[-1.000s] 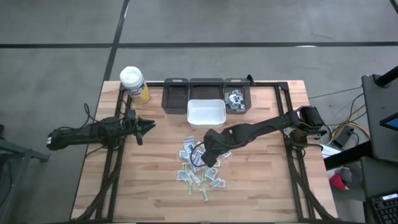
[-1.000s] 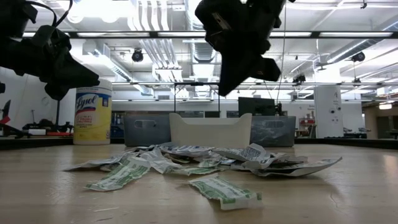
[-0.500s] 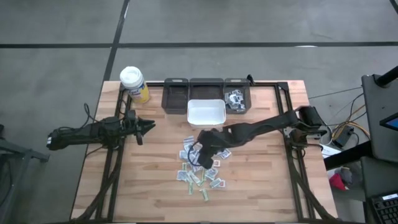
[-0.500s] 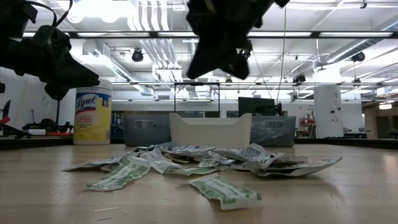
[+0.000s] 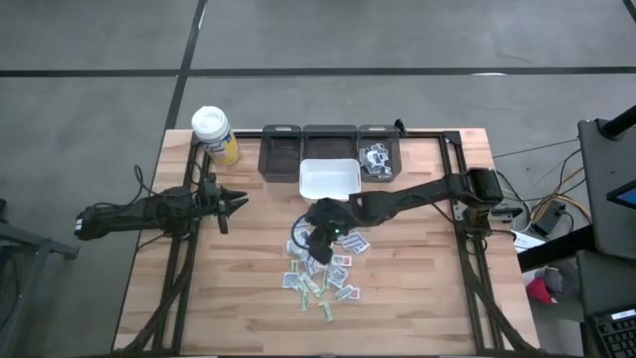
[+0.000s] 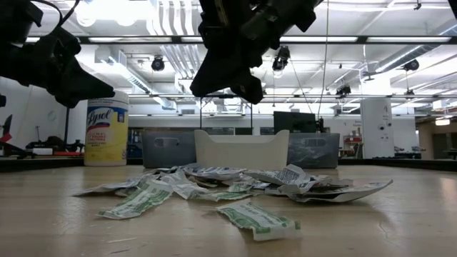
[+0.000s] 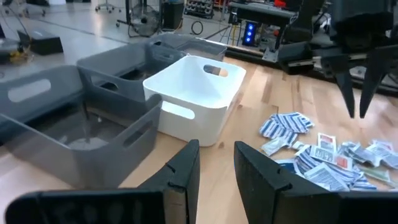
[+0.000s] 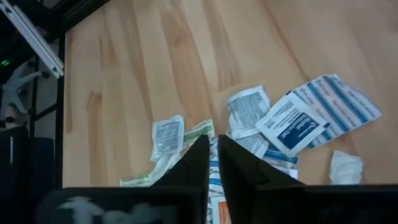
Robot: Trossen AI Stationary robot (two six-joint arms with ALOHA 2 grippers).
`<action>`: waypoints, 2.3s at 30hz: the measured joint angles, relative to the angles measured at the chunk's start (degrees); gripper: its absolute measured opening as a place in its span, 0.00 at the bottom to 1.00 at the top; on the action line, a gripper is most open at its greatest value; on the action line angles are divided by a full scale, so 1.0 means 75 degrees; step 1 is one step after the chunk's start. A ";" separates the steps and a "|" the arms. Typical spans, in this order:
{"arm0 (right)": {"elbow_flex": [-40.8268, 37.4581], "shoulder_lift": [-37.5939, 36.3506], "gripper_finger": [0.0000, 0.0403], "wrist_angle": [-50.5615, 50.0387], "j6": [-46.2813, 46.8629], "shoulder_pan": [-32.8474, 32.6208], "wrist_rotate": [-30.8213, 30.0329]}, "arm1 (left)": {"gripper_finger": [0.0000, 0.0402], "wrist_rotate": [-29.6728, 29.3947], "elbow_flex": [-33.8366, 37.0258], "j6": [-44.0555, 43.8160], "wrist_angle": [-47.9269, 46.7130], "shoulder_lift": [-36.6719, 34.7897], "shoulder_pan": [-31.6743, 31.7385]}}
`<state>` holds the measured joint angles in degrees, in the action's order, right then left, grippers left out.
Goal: Pick & Place First Aid Supplies
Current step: Put the blue alcohol pad into the right black bin
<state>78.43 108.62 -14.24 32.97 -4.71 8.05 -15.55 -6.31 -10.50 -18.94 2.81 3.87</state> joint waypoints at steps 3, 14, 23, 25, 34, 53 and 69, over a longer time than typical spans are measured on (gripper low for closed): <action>0.0000 0.0000 0.16 0.0006 0.0004 0.0086 -0.0002 | 0.23 0.0000 0.0000 0.0028 0.0000 0.0000 0.0002; 0.1310 0.0963 0.37 -0.1138 -0.0004 0.0188 -0.0004 | 0.23 0.0000 0.0000 -0.0015 0.0000 0.0000 0.0002; 0.3295 0.2442 0.38 -0.3732 -0.0082 0.0540 -0.0077 | 0.23 0.0000 0.0001 -0.0030 0.0000 0.0002 0.0001; 0.3592 0.2683 0.37 -0.3917 -0.0082 0.0560 -0.0048 | 0.23 0.0003 0.0000 -0.0041 0.0000 0.0003 0.0000; 0.4701 0.3517 0.33 -0.4977 -0.0002 0.0562 -0.0032 | 0.23 0.0003 0.0000 -0.0091 0.0000 0.0003 0.0000; 0.4344 0.3504 0.31 -0.5120 0.0408 0.0562 -0.0090 | 0.23 0.0003 0.0003 -0.0088 0.0003 0.0003 0.0002; 0.3883 0.3500 0.14 -0.4696 0.0781 0.0565 -0.0294 | 0.23 0.0003 0.0003 -0.0278 0.0006 0.0003 -0.0001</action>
<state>107.55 134.87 -49.46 38.83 -0.47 5.84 -15.53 -6.29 -12.58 -18.90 2.83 3.86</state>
